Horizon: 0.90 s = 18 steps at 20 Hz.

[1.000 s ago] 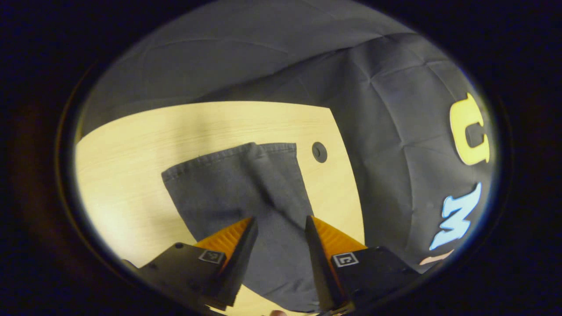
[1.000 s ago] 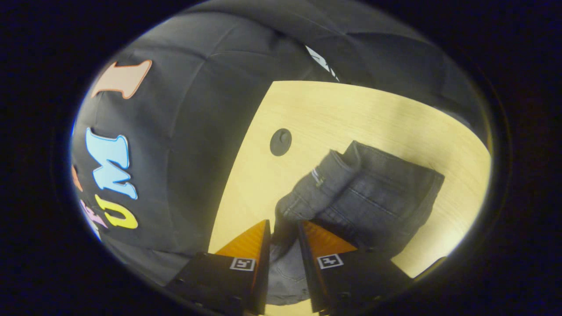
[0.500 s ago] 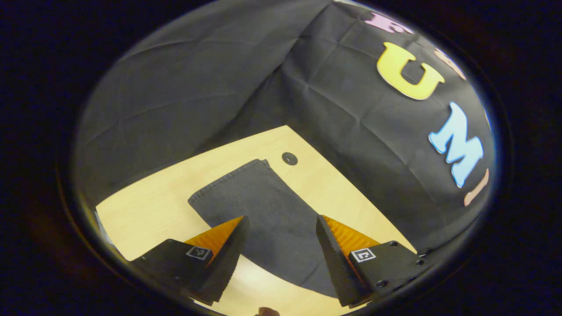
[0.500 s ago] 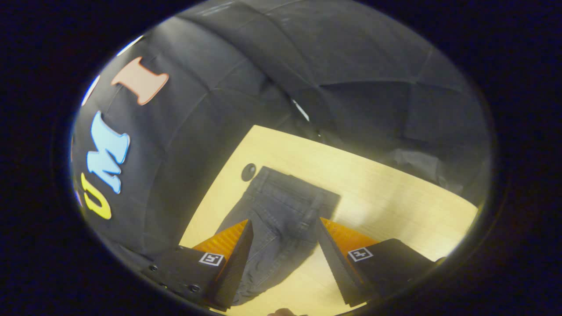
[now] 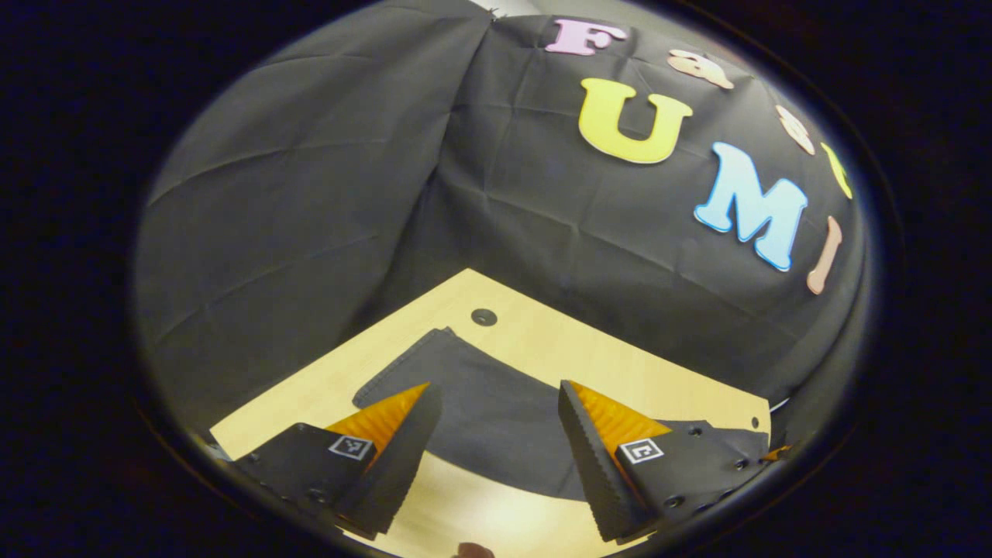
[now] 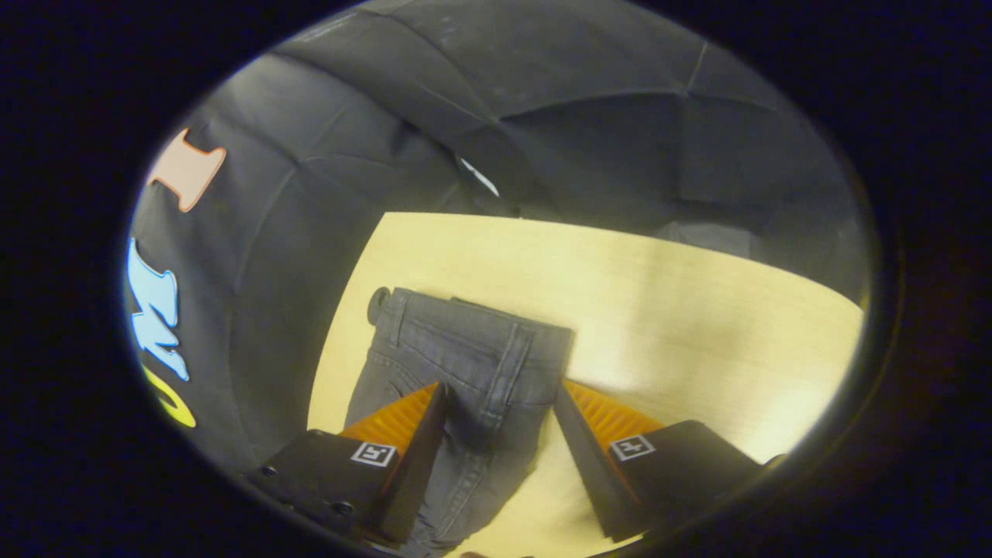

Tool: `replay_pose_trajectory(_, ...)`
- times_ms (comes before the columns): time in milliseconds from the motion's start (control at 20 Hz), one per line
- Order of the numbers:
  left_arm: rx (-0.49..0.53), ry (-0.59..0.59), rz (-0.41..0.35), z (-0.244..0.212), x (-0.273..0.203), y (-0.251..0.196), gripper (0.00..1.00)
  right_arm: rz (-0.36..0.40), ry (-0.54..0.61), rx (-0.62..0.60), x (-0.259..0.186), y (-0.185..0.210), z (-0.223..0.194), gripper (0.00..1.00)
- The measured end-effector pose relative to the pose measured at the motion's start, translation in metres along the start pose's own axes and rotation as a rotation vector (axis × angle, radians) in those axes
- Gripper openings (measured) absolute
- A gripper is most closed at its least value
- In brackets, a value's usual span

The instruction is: Grasp the waist and the cuffs of the jeans and fold them to make the two legs overlap; first hold the waist and fold one-third of the jeans toward the cuffs, then hold the cuffs and fold the remaining one-third in the same direction to finish folding.

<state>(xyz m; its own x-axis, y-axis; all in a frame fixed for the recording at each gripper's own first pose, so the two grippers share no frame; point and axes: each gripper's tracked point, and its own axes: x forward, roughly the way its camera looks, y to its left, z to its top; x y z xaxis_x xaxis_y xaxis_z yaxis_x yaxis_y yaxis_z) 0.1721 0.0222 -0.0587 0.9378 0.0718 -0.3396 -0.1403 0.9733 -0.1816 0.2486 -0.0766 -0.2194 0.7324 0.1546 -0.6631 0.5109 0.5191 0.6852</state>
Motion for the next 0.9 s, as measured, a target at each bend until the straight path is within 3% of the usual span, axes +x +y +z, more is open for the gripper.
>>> replay_pose_trajectory(50,0.013,-0.009,-0.003,0.001,-0.002,0.000,1.00,0.003,0.003,0.004,-0.001,-0.003,-0.001,0.74)
replay_pose_trajectory(100,0.022,-0.019,-0.008,0.001,-0.003,-0.002,1.00,-0.007,0.001,0.008,0.000,-0.008,0.000,0.73)
replay_pose_trajectory(150,0.031,-0.024,-0.016,0.000,-0.005,-0.003,1.00,-0.003,0.005,0.017,0.001,-0.008,0.000,0.54)
replay_pose_trajectory(250,0.045,-0.018,-0.025,-0.005,-0.008,-0.005,1.00,0.004,-0.004,0.025,-0.003,-0.004,0.003,0.28)
replay_pose_trajectory(350,0.048,-0.019,-0.037,-0.004,-0.009,-0.006,0.99,0.055,-0.068,-0.002,-0.020,0.011,0.009,0.13)
replay_pose_trajectory(550,0.044,-0.041,-0.052,0.000,-0.011,-0.008,0.99,0.192,-0.243,-0.169,-0.089,0.079,0.009,0.07)
replay_pose_trajectory(650,0.047,-0.055,-0.059,0.002,-0.012,-0.009,1.00,0.262,-0.324,-0.248,-0.121,0.123,-0.002,0.10)
replay_pose_trajectory(900,0.039,-0.080,-0.093,0.008,-0.016,-0.006,0.99,0.480,-0.450,-0.472,-0.201,0.225,-0.096,0.10)
